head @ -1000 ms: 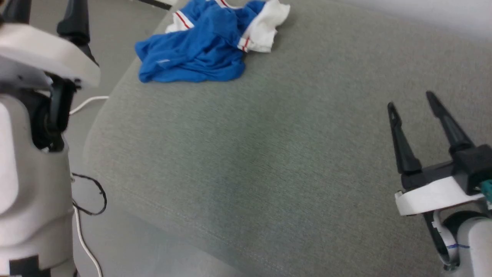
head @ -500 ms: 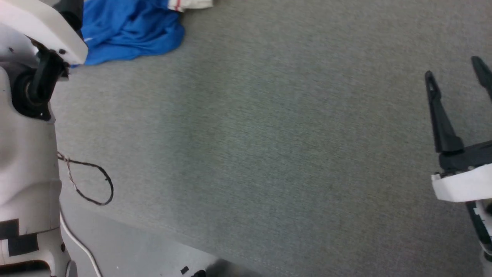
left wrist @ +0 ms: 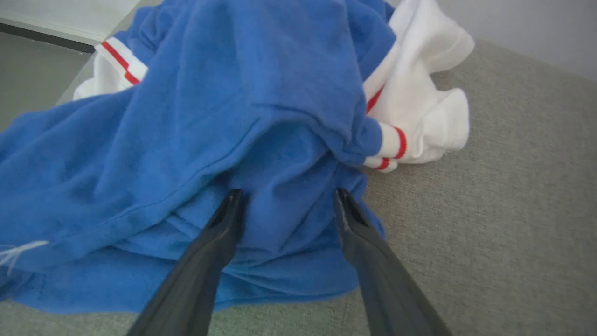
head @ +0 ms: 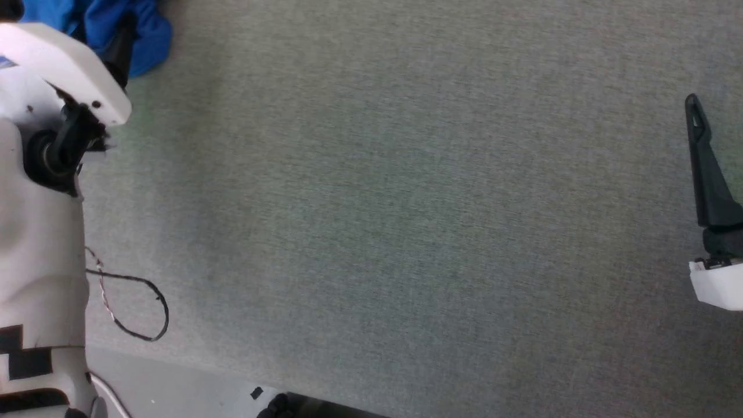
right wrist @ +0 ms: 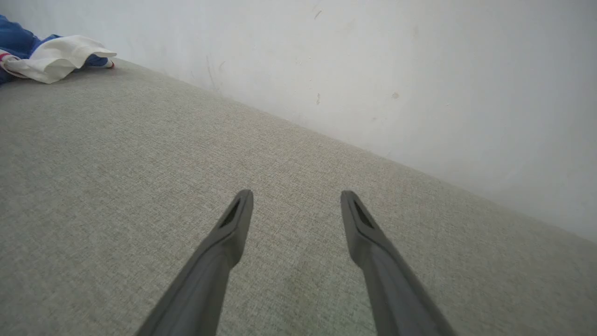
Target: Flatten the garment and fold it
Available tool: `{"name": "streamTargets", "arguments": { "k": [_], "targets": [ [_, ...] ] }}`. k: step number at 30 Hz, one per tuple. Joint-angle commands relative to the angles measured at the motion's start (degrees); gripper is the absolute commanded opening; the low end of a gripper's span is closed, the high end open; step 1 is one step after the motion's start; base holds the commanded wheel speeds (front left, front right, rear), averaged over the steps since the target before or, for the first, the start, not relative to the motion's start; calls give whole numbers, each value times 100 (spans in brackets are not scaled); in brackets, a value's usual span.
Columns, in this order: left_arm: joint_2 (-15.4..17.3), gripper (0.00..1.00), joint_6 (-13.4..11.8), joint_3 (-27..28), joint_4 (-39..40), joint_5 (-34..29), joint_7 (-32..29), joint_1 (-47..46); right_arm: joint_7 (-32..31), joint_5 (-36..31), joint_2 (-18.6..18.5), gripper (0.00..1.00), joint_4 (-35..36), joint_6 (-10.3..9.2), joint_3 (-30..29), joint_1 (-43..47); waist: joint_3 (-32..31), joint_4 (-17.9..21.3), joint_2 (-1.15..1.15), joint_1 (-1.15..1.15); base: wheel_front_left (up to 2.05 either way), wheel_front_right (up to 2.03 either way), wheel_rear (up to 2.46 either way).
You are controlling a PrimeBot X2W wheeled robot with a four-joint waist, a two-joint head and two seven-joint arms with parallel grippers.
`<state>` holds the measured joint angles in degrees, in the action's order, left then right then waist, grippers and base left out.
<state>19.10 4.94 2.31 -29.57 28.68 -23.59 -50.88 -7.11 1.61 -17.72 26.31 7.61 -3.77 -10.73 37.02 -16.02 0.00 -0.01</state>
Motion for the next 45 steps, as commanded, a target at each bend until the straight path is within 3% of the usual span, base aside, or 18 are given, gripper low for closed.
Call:
{"name": "streamTargets", "arguments": {
  "k": [1,4,5,6,7,19,31,38,45],
  "targets": [
    [97,100,-52,33,-164,-20,47,-72,-22,42,-46,100,80,-12,-39,-31,163,234,0,1,0,0,0],
    [180,100,-162,-4,-413,-137,80,-84,-42,56,-80,100,137,-12,-90,-67,215,301,0,1,0,0,0],
    [171,91,-202,1,-497,-138,87,-91,-43,56,-79,100,150,-12,-105,-68,226,309,0,1,0,0,0],
    [163,28,-219,-4,-571,-135,84,-100,-42,52,-71,100,159,-12,-113,-64,231,314,0,1,0,0,0],
    [182,0,-217,-18,-625,-153,105,-110,-37,52,-55,100,154,-12,-123,-59,230,316,0,1,0,0,0],
    [699,0,-232,-146,-427,-580,785,-309,250,97,232,100,-257,-12,36,-132,-251,250,0,1,0,0,0],
    [1195,0,-31,-407,431,-793,695,-667,877,104,946,100,-1221,-12,151,25,-1652,406,0,1,0,0,0],
    [1162,0,42,-639,1138,-710,216,-1246,1229,126,1335,100,-1726,-12,84,244,-2414,525,0,1,0,0,0],
    [697,0,12,-877,1697,-417,-311,-1898,1441,150,1458,100,-1992,-12,-71,362,-2807,661,0,1,0,0,0]
  ]
}}
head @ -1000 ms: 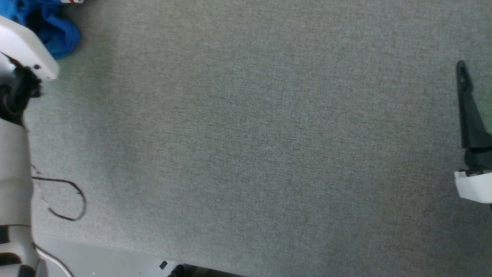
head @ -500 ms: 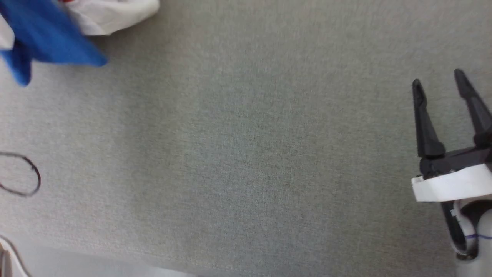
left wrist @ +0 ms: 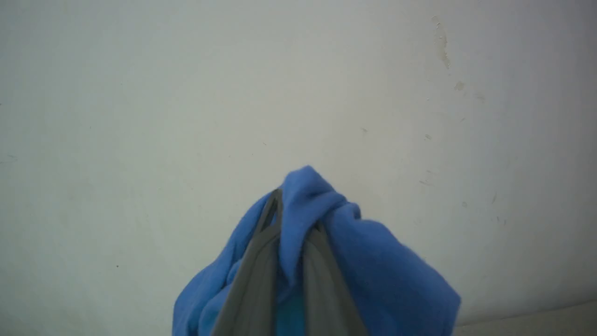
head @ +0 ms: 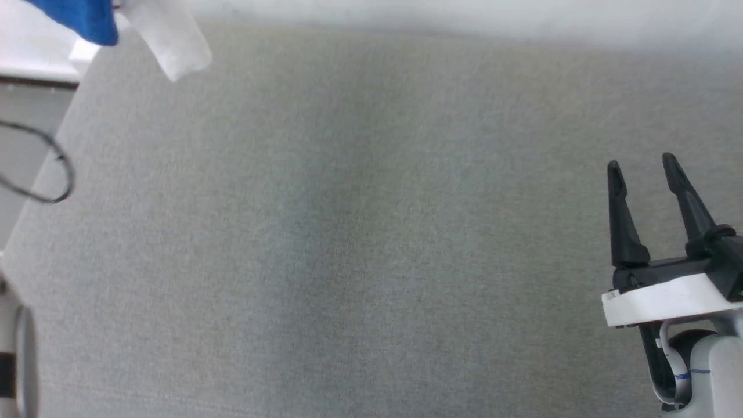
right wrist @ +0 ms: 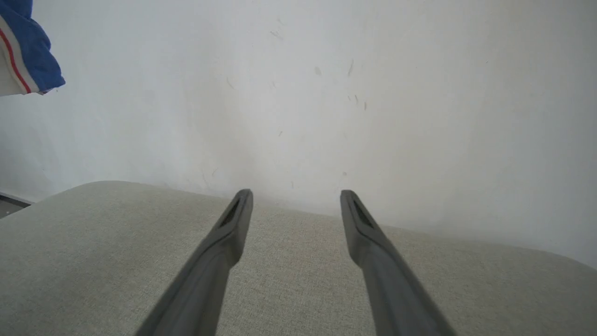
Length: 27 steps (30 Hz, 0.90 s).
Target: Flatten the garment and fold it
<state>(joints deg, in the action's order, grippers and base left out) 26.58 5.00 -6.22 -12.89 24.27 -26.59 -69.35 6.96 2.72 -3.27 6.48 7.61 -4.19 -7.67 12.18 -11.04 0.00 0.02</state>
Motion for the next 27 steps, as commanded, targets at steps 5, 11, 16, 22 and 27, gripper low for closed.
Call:
{"name": "streamTargets", "arguments": {
  "k": [5,11,16,22,27],
  "targets": [
    [-500,0,-10,-312,308,226,-314,-165,111,53,34,100,-43,-12,-219,78,-503,348,0,-2,0,0,0],
    [-1201,0,-147,-626,642,546,-449,122,129,162,37,100,-32,-12,-458,134,-617,609,0,-2,0,0,0],
    [-1689,0,-256,-982,1036,735,-525,728,117,199,38,100,35,-12,-589,161,-570,869,0,-2,0,0,0],
    [-2120,0,-425,-1609,1224,645,-179,1750,97,252,38,100,177,-12,-695,159,-392,1137,0,-2,0,0,0],
    [-2279,0,-504,-2153,751,503,647,2682,92,283,39,100,165,-12,-641,167,-270,1330,0,-2,0,0,0]
  ]
}}
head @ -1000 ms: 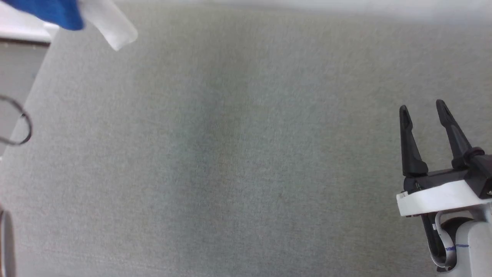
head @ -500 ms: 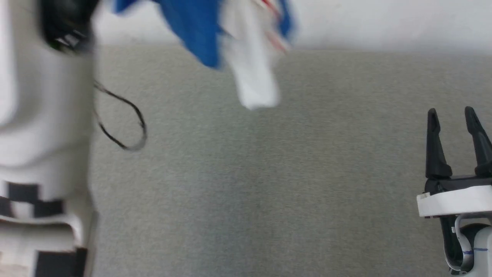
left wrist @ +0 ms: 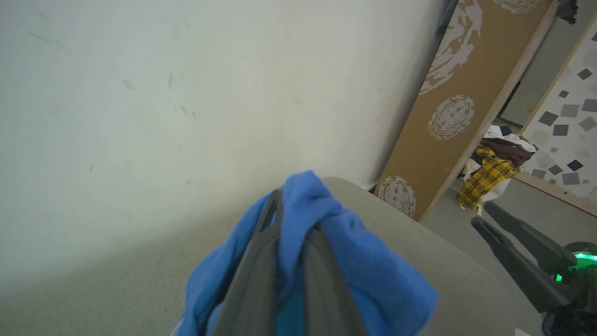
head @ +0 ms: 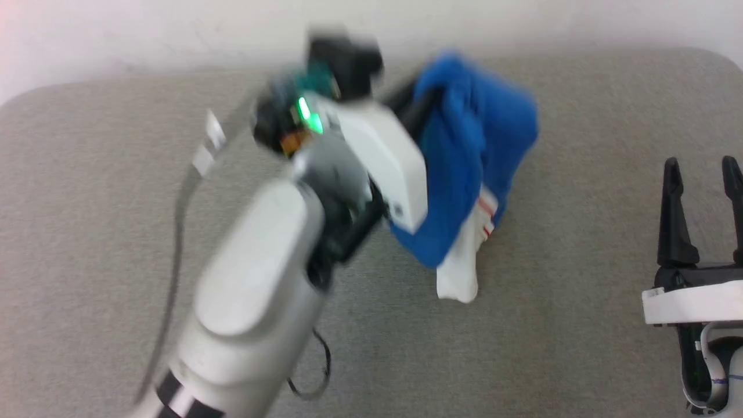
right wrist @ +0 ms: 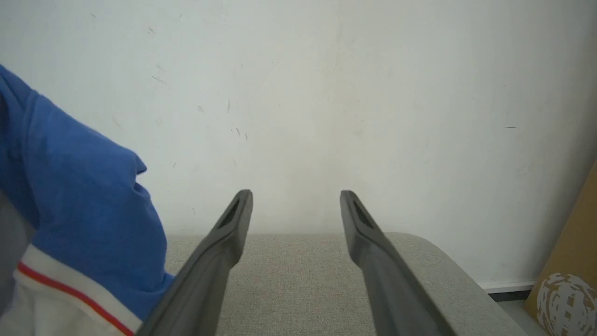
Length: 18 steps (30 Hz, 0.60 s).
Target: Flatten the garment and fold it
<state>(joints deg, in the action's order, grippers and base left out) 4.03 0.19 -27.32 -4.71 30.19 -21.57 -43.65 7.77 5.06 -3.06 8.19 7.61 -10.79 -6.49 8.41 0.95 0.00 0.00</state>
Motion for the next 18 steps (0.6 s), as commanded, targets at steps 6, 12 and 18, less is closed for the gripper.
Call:
{"name": "streamTargets", "arguments": {
  "k": [6,12,18],
  "targets": [
    [-95,0,-225,-443,-1495,-120,1159,842,17,94,18,100,-75,-12,140,5,167,322,0,0,0,0,0],
    [-109,0,-238,-646,-2939,-105,1641,870,3,98,18,100,-164,-12,234,14,163,360,0,0,0,0,0],
    [-113,100,-128,-759,-3005,408,2197,749,-33,55,18,100,-214,-12,197,101,50,197,0,0,0,0,0]
  ]
}}
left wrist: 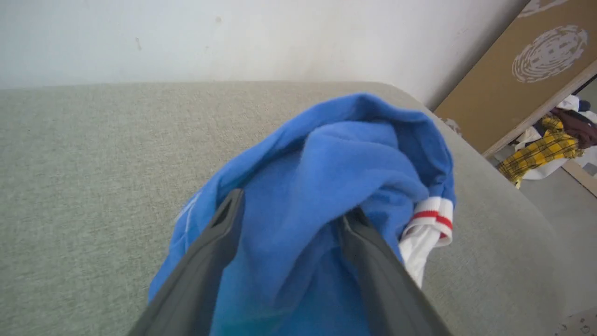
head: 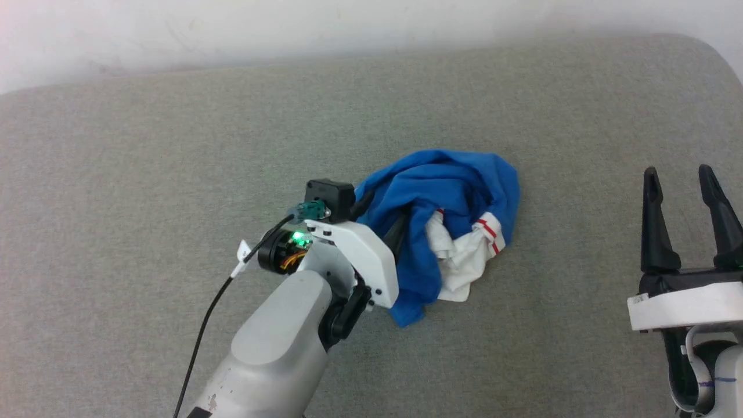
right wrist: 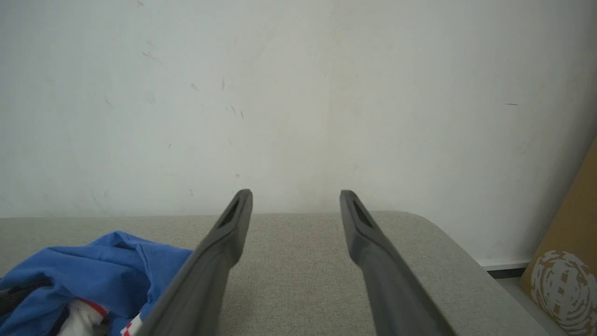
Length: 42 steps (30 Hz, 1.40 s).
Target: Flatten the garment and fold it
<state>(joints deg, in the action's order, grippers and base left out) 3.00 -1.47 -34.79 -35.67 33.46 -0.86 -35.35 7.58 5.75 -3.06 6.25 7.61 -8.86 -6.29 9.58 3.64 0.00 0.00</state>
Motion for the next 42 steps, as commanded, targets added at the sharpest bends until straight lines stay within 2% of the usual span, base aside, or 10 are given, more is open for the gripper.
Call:
{"name": "streamTargets", "arguments": {
  "k": [1,6,10,11,15,22,26,30,37,42],
  "targets": [
    [-11,100,38,7,209,185,250,-73,-25,-21,18,100,-14,-12,6,94,-96,-97,0,0,0,0,0],
    [122,100,-67,259,1207,392,734,234,-71,-13,18,100,54,-12,-7,199,-206,-222,0,0,0,0,0],
    [692,100,-524,646,2406,280,1052,890,-60,33,18,100,50,-12,-47,337,-258,-320,0,0,0,0,0],
    [692,100,-524,646,2406,280,1052,890,-60,33,18,100,50,-12,-47,337,-258,-320,0,0,0,0,0],
    [1280,100,-1114,1130,3594,17,1377,1843,-9,131,18,100,-9,-12,-78,481,-253,-380,0,0,0,0,0],
    [1748,100,-1428,1832,4657,-766,1581,3482,64,223,18,100,-137,-12,36,694,-212,-462,0,0,0,0,0],
    [1441,100,-1432,2018,4778,-1110,1584,4055,101,256,18,100,-246,-12,83,771,-218,-528,0,0,0,0,0],
    [1051,100,-1207,2142,4743,-1221,1585,4160,-21,206,18,100,-277,-12,231,740,-184,-606,0,0,0,0,0],
    [638,100,-785,2265,4540,-1492,1585,3902,-967,-7,-80,100,-244,-12,895,304,9,-755,0,0,0,0,0],
    [396,100,-556,2343,4359,-1621,1585,3782,-1805,-182,-118,100,-513,-12,746,-77,204,-951,0,0,0,0,0]
  ]
}}
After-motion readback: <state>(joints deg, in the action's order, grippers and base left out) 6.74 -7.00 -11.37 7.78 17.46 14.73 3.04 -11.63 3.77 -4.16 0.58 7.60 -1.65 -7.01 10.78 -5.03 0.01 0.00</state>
